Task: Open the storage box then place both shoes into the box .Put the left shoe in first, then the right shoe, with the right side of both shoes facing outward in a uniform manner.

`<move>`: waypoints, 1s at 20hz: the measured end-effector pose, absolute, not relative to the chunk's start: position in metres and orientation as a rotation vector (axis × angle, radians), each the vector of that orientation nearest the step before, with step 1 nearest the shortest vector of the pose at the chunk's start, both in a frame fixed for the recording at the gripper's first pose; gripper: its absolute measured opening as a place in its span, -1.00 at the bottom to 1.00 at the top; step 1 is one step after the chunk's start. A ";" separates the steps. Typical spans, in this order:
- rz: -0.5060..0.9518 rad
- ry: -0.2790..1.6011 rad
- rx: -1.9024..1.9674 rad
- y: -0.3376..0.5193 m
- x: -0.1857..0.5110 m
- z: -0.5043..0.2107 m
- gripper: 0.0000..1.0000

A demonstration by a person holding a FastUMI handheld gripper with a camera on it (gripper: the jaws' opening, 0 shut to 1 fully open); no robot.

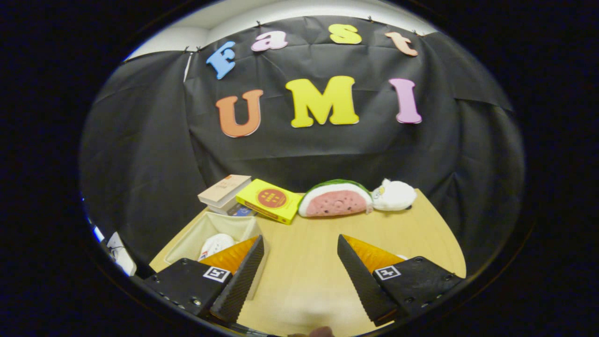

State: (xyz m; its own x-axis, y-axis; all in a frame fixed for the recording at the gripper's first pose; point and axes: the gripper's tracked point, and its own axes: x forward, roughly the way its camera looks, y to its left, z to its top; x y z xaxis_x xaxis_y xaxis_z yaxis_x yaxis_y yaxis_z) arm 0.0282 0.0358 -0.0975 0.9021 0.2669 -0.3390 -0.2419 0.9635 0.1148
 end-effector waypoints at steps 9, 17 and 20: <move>0.112 0.433 -0.014 -0.144 0.019 -0.185 0.92; 0.107 0.662 0.061 -0.178 0.033 -0.289 0.92; 0.118 0.730 0.061 -0.179 0.048 -0.319 0.92</move>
